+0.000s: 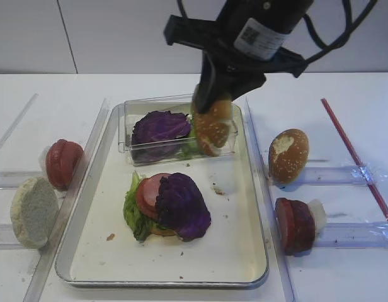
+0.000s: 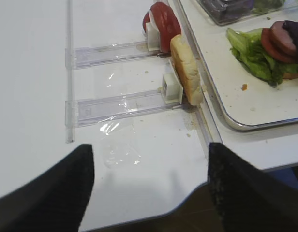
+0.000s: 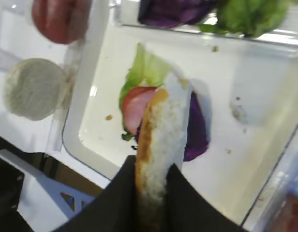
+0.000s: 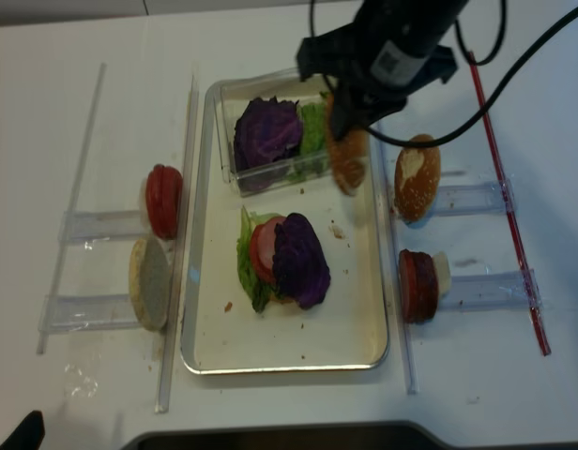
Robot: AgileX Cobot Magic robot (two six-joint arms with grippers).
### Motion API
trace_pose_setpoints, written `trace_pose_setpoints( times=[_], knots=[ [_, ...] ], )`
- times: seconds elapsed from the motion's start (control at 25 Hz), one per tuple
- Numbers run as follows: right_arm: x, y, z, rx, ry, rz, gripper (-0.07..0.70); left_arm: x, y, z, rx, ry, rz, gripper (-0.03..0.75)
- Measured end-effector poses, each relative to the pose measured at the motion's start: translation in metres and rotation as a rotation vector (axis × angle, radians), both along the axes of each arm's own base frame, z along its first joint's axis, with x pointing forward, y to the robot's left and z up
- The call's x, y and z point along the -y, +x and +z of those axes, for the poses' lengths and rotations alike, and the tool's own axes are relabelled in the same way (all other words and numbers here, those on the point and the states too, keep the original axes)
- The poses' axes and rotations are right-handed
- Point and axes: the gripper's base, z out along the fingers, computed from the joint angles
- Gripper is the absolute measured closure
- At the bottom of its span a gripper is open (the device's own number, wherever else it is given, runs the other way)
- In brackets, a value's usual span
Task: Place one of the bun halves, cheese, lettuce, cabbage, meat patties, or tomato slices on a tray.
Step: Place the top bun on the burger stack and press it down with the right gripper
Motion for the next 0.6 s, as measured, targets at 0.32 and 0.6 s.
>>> trace_pose_setpoints(
  times=[0.32,0.6],
  knots=[
    [-0.027,-0.019,0.002,-0.023,0.051,0.089,0.508,0.000,0.000,0.000,0.000,0.000,0.000,0.244],
    [-0.035,-0.020,0.008,-0.026,0.160,0.094,0.509,0.000,0.000,0.000,0.000,0.000,0.000,0.244]
  ],
)
